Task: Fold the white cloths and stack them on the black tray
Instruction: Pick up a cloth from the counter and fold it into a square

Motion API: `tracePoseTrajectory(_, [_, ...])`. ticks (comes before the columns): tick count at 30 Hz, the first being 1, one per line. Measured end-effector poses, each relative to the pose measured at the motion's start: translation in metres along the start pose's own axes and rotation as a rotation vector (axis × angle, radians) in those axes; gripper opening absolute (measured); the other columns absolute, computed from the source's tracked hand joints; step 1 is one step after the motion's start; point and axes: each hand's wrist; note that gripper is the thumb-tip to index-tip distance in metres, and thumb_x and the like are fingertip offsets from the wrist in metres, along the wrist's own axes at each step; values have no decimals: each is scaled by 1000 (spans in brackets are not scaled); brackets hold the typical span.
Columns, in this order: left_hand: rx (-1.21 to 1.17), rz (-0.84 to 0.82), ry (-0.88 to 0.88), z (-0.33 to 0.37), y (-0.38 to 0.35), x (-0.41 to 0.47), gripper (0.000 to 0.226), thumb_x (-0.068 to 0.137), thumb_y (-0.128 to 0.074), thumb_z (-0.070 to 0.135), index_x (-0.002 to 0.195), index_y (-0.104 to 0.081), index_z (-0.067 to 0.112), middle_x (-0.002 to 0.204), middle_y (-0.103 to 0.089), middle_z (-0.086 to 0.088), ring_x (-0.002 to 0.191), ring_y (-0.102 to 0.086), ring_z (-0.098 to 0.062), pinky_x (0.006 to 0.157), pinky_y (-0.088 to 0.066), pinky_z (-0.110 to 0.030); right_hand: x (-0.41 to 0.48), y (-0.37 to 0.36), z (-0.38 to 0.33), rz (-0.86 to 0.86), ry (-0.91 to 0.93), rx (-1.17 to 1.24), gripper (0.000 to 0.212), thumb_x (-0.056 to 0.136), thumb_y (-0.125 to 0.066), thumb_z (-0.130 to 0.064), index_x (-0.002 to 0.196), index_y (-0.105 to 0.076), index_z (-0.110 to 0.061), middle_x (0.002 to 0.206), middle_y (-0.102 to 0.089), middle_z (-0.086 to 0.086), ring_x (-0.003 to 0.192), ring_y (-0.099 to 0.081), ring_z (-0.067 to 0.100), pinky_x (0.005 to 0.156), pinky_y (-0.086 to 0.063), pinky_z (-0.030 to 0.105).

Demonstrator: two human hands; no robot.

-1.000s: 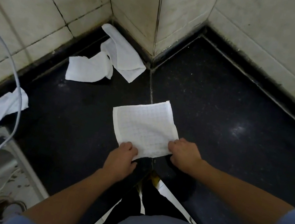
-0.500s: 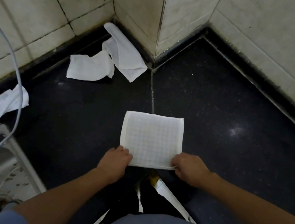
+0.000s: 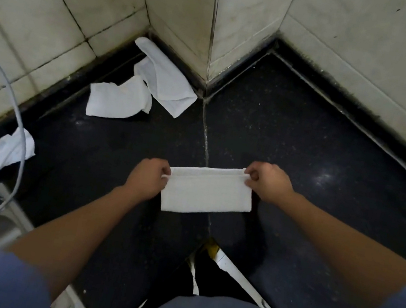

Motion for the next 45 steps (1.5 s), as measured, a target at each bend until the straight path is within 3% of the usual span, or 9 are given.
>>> tracePoseTrajectory(9, [15,5,102,0,-19,42,14,78,-55,3,81,-65,12,80,-66,-9,77,-62,-26,67,-50,-33,32,-24,12,52,-107,-30,16,86,-63,-28,101,-59,-26,96,-67,1,89,-62,24,72,-50,34])
tracePoseTrajectory(13, [23,74,145,-3,-23,39,17,80,-59,9,96,-63,9,91,-66,-12,86,-62,-31,66,-44,-31,25,-25,8,102,-97,-105,20,89,-60,-30,106,-55,-21,101,-64,4,92,-61,27,75,-51,38])
tracePoseTrajectory(17, [138,120,20,13,-28,12,17,87,-57,16,102,-59,11,101,-58,-8,87,-58,-27,67,-43,-33,-4,-26,-6,219,143,-123,20,91,-58,-27,108,-58,-18,108,-55,3,99,-54,21,74,-48,36])
tracePoseTrajectory(21, [235,-63,-82,21,-50,-22,11,92,-50,21,93,-59,14,94,-63,-4,82,-59,-24,68,-45,-34,-31,-52,-21,-38,286,-162,17,95,-48,-25,103,-61,-16,105,-60,3,94,-58,22,74,-48,36])
tracePoseTrajectory(28, [183,-45,18,-8,-54,-46,19,93,-51,27,81,-50,12,84,-59,-2,72,-56,-22,64,-46,-35,-41,-50,35,-14,-11,-44,13,91,-59,-26,93,-68,-17,101,-64,4,91,-62,24,78,-47,34])
tracePoseTrajectory(34, [314,84,-199,-12,-47,-38,12,84,-64,14,96,-65,10,104,-58,-4,91,-56,-24,63,-52,-36,-24,-34,24,153,-117,36,17,88,-64,-31,96,-64,-16,96,-67,2,83,-62,20,71,-52,35])
tracePoseTrajectory(36, [429,51,-259,-14,-43,-32,30,81,-67,17,111,-65,12,126,-55,-6,107,-53,-27,78,-52,-39,-15,-33,10,124,-181,73,33,86,-67,-36,108,-61,-14,101,-65,3,89,-63,23,74,-54,38])
tracePoseTrajectory(39, [465,-37,-218,-17,-42,-27,43,87,-62,23,128,-55,16,149,-37,-4,126,-40,-29,97,-39,-43,-4,-38,-3,52,-332,127,47,81,-73,-34,119,-56,-12,111,-64,8,97,-63,27,77,-54,37])
tracePoseTrajectory(45, [489,-70,-187,-13,-39,-26,46,91,-56,27,136,-47,20,153,-27,-1,132,-32,-25,104,-33,-39,6,-26,-6,9,-532,578,19,77,-74,-13,90,-68,-1,94,-68,13,75,-61,21,69,-54,35])
Point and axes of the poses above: each hand's wrist, its own x-axis towards the middle knuckle, its own y-axis out of the back of the hand, z = x × y
